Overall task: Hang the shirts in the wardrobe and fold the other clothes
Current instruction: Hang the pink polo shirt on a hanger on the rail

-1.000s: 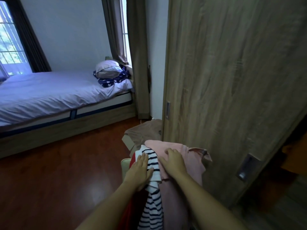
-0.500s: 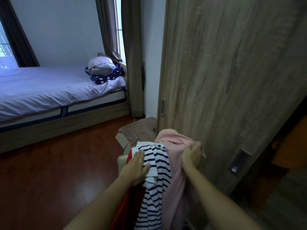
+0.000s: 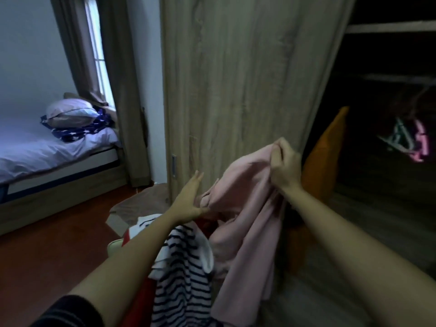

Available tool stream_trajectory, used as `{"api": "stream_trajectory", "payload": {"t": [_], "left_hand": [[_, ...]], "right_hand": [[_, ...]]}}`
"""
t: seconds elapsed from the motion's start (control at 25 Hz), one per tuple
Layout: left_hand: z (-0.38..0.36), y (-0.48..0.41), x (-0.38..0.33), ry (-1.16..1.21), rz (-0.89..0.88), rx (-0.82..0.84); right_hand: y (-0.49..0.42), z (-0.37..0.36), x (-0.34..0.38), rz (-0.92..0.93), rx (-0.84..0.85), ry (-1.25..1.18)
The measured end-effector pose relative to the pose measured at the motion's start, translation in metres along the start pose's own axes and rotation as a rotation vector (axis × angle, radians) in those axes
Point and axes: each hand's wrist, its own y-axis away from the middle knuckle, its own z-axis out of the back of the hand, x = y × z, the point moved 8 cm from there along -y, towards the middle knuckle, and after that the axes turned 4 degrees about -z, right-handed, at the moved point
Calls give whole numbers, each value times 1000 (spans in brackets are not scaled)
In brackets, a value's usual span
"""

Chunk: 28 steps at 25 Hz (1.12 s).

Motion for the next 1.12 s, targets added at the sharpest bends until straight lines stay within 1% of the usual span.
{"api": "stream_trajectory", "payload": {"t": [0.04, 0.08, 0.12, 0.16, 0.24, 0.28, 0.36, 0.44, 0.52, 0.56, 0.6, 0.64, 0.68, 0.76, 0.8, 0.84, 0.88, 0.96, 1.0, 1.04, 1.12], "left_hand": [[-15, -8, -12, -52, -37, 68], [-29, -13, -23, -67, -49, 98], [-40, -17, -37, -46, -81, 58], [-44, -21, -51, -12, -122, -31], [-40, -30, -83, 104, -173, -197], [-38, -36, -102, 180, -180, -224], [-43, -49, -150, 344, -211, -157], [-53, -58, -204, 486, -239, -109], [-69, -66, -242, 571, -168, -146], [-82, -70, -258, 599, -108, -157], [-99, -75, -271, 614, -44, -146], [-116, -78, -282, 620, 14, -117], [-136, -78, -293, 631, 64, -75], [-168, -75, -312, 644, 119, -5], [-178, -71, -321, 642, 133, 9], [-185, -68, -328, 666, 150, 22], [-192, -66, -333, 743, 169, 46], [-202, -64, -342, 918, 208, 95], [-202, -66, -342, 907, 207, 91], [-197, -67, -340, 788, 173, 67], [-181, -70, -334, 463, 62, 15]], "right_hand": [[-10, 27, -1, -8, -62, 1], [-19, 53, -3, -19, -115, 16], [-27, 80, -7, -24, -156, 58], [-34, 103, -14, -29, -174, 128], [-40, 146, -35, -79, -155, 318], [-41, 166, -50, -122, -131, 414], [-38, 196, -84, -219, -29, 536], [-29, 211, -113, -271, 120, 609], [-15, 218, -132, -293, 244, 665], [-7, 223, -135, -299, 270, 663], [3, 226, -134, -312, 274, 613], [14, 229, -130, -342, 260, 493], [25, 232, -123, -407, 239, 319], [45, 238, -116, -578, 209, -26], [55, 239, -114, -645, 248, -159], [65, 239, -116, -690, 310, -223], [78, 242, -120, -712, 390, -215], [105, 247, -133, -719, 577, -35], [117, 250, -143, -717, 637, 64], [124, 255, -153, -709, 651, 150], [121, 268, -163, -663, 586, 255]]}}
